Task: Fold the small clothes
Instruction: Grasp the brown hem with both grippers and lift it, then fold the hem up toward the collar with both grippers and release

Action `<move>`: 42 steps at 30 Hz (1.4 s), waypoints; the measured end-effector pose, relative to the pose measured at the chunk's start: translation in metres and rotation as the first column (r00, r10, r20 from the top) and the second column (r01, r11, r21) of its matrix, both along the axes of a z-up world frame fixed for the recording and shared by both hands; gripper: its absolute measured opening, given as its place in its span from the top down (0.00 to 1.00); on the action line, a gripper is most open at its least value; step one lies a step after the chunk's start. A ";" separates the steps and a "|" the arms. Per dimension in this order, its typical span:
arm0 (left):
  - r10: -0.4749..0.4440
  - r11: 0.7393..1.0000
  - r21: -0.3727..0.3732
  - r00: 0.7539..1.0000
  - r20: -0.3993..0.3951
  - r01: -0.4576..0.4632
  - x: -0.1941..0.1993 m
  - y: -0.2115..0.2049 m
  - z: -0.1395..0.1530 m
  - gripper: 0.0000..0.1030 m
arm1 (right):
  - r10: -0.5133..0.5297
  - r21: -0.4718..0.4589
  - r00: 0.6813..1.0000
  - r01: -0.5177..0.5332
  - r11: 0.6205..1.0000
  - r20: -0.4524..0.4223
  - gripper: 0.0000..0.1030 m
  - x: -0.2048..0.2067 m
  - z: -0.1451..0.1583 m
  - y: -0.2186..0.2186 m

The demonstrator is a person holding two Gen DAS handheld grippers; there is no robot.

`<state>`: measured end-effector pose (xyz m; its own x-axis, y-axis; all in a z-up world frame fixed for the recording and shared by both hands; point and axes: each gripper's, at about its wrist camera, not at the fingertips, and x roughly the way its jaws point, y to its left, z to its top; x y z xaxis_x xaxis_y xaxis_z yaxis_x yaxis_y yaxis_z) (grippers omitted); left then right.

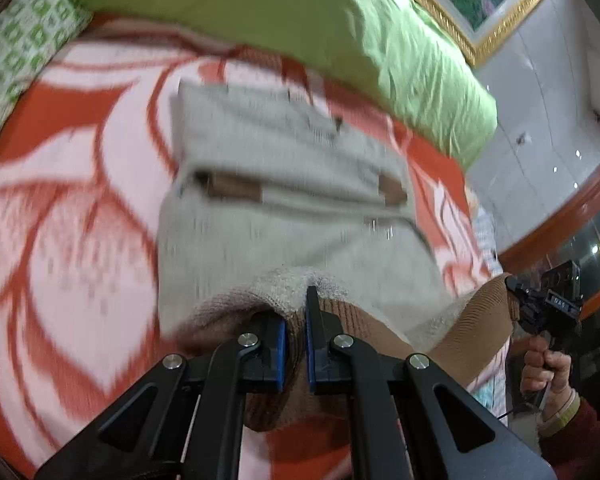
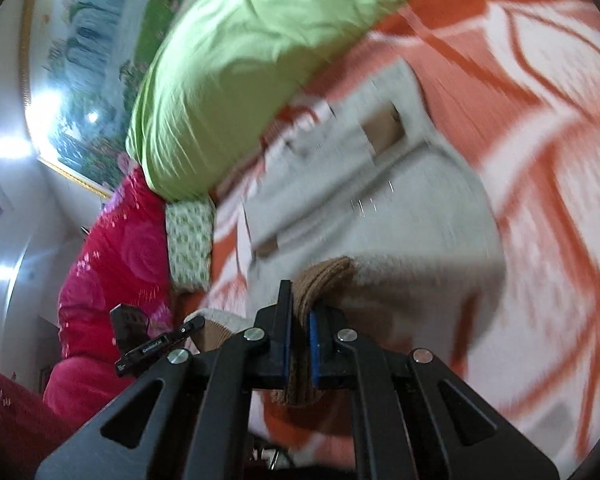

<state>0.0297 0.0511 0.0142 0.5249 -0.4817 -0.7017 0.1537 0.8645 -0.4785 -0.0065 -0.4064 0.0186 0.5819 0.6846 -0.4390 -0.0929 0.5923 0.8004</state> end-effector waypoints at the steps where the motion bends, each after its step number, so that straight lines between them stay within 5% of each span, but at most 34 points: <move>1: 0.012 1.000 -0.006 1.000 0.017 -0.012 0.015 0.000 0.005 0.94 | -0.010 -0.001 1.000 0.010 1.000 0.018 0.93 0.019 0.002 -0.002; 5: 0.054 0.998 -0.013 0.997 0.058 -0.053 0.069 -0.003 0.011 0.94 | -0.045 -0.011 0.998 0.046 0.999 0.042 0.93 0.082 -0.001 -0.009; 16: 0.170 0.985 0.017 0.985 0.002 -0.170 0.187 -0.007 -0.035 0.95 | -0.077 -0.013 0.997 0.076 0.997 -0.022 0.93 0.223 -0.038 -0.017; 25: 0.215 0.975 0.082 0.971 -0.100 -0.207 0.250 -0.008 -0.084 0.93 | -0.109 -0.055 0.981 0.101 0.993 -0.162 0.90 0.280 -0.089 -0.024; 30: 0.207 0.976 0.091 0.971 -0.119 -0.197 0.247 -0.004 -0.082 0.82 | -0.103 0.040 0.965 0.116 0.992 -0.240 0.85 0.282 -0.100 -0.039; 34: 0.152 0.979 0.145 0.986 -0.070 -0.141 0.220 -0.010 -0.051 0.69 | -0.157 0.006 0.974 0.160 0.987 -0.166 0.59 0.255 -0.069 -0.063; 36: 0.033 0.995 0.097 0.999 -0.035 -0.030 0.194 -0.026 -0.035 0.65 | -0.145 -0.046 0.985 0.141 0.989 -0.094 0.57 0.238 -0.052 -0.061; 39: -0.160 0.982 0.089 0.986 -0.055 0.164 0.163 -0.072 -0.043 0.57 | 0.043 -0.163 0.999 -0.041 0.986 0.008 0.57 0.206 -0.031 -0.018; 42: -0.256 0.952 0.139 0.958 -0.128 0.273 0.153 -0.116 -0.079 0.60 | 0.306 -0.240 0.952 -0.302 0.923 -0.021 0.57 0.190 -0.045 0.052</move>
